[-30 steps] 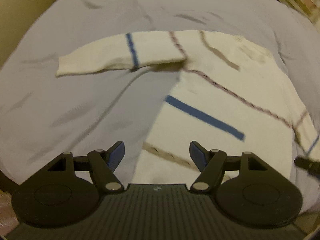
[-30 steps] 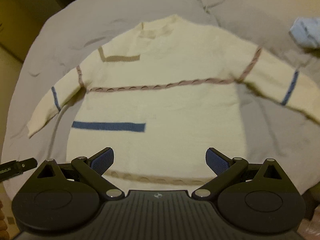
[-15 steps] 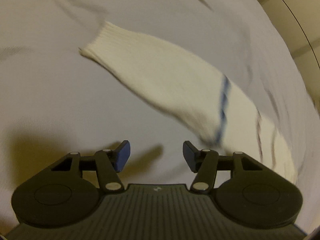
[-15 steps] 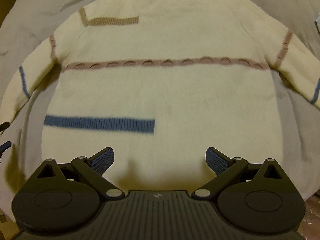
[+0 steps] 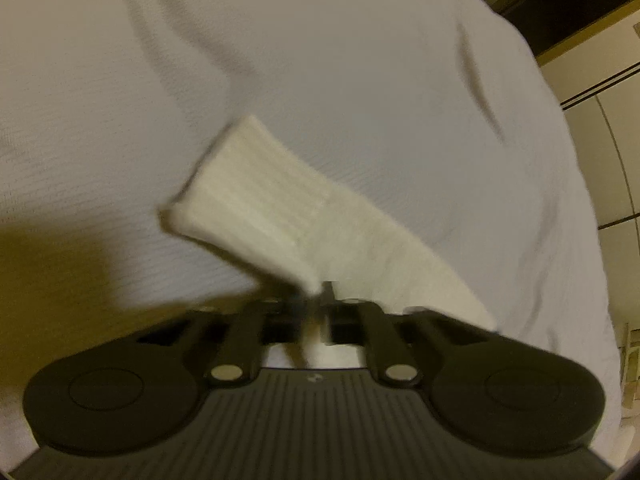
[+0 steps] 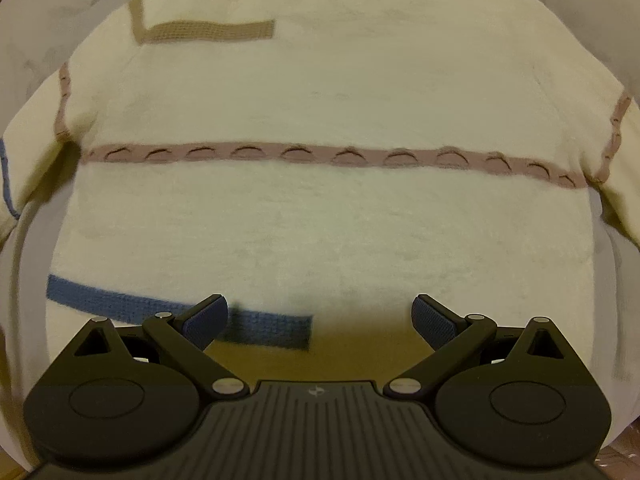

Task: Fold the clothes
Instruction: 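Grasp a sleeve cuff with the left tool and lift it, then fold the held sleeve across the sweater body and open the left tool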

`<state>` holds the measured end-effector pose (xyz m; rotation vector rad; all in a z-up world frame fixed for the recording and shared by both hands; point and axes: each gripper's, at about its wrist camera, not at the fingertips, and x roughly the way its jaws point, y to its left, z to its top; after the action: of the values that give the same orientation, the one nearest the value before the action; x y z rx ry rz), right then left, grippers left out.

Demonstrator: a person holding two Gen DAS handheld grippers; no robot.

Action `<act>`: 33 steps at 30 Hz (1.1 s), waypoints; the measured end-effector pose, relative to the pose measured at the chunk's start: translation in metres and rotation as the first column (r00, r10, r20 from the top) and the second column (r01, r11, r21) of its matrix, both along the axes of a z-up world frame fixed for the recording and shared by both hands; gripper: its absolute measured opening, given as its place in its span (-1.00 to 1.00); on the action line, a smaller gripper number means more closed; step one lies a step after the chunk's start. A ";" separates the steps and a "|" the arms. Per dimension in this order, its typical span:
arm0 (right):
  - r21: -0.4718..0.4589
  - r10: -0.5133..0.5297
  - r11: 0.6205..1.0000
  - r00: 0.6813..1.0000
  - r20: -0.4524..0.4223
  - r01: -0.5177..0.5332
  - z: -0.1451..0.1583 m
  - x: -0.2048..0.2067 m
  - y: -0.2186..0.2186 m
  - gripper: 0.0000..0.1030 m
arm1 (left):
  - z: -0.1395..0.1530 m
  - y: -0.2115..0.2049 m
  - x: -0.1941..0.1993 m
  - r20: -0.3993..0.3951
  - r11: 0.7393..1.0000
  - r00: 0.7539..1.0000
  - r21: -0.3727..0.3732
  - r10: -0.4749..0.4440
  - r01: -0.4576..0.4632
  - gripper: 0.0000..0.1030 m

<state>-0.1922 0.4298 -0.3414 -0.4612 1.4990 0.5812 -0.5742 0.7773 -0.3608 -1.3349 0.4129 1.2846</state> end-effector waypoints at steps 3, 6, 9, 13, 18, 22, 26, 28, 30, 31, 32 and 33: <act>0.004 -0.018 1.000 1.000 0.004 0.018 0.001 0.013 -0.010 0.96 | 0.052 -0.012 0.027 -0.008 0.982 0.994 0.153 -0.112 0.112 -0.93; 0.009 -0.044 0.999 0.999 0.015 0.044 0.003 0.027 -0.024 0.96 | 0.112 -0.041 0.084 -0.016 0.895 0.946 0.321 -0.322 0.310 -0.94; 0.015 -0.084 0.996 0.996 0.030 0.084 0.006 0.041 -0.040 0.96 | 0.156 -0.091 0.165 -0.004 0.731 0.816 0.442 -0.578 0.520 -0.92; 0.025 -0.144 0.989 0.988 0.051 0.143 0.012 0.061 -0.070 0.96 | 0.156 -0.177 0.274 0.028 0.488 0.533 0.445 -0.845 0.751 -0.67; 0.034 -0.234 0.972 0.970 0.068 0.232 0.018 0.088 -0.118 0.96 | 0.094 -0.265 0.333 -0.018 0.309 0.319 0.201 -0.948 0.930 -0.55; 0.154 -0.339 0.930 0.941 0.010 0.334 0.018 0.107 -0.156 0.91 | 0.074 -0.276 0.309 -0.080 0.311 0.316 0.075 -0.945 0.948 -0.55; 0.393 -0.436 0.781 0.874 -0.213 0.485 0.007 0.123 -0.168 0.21 | 0.065 -0.241 0.275 -0.210 0.412 0.404 0.005 -0.891 0.911 -0.55; 0.457 -0.440 0.718 0.851 -0.288 0.526 -0.004 0.129 -0.163 0.09 | 0.065 -0.223 0.262 -0.260 0.469 0.448 -0.020 -0.855 0.883 -0.55; 0.489 -0.431 0.688 0.844 -0.320 0.537 -0.016 0.133 -0.153 0.07 | 0.066 -0.207 0.253 -0.291 0.500 0.473 -0.022 -0.832 0.866 -0.55; 0.499 -0.428 0.679 0.842 -0.327 0.539 -0.021 0.135 -0.147 0.03 | 0.065 -0.202 0.250 -0.304 0.509 0.480 -0.017 -0.823 0.861 -0.55; 0.506 -0.429 0.672 0.841 -0.330 0.541 -0.027 0.137 -0.142 -0.05 | 0.064 -0.199 0.246 -0.314 0.515 0.485 -0.013 -0.816 0.857 -0.52; 0.509 -0.431 0.666 0.838 -0.334 0.545 -0.033 0.139 -0.138 -0.10 | 0.063 -0.197 0.247 -0.319 0.519 0.490 -0.010 -0.812 0.855 -0.52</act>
<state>-0.0534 0.2920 -0.3741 0.5009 1.4419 0.6237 -0.3275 0.5803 -0.2974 -0.6111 1.0162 0.6166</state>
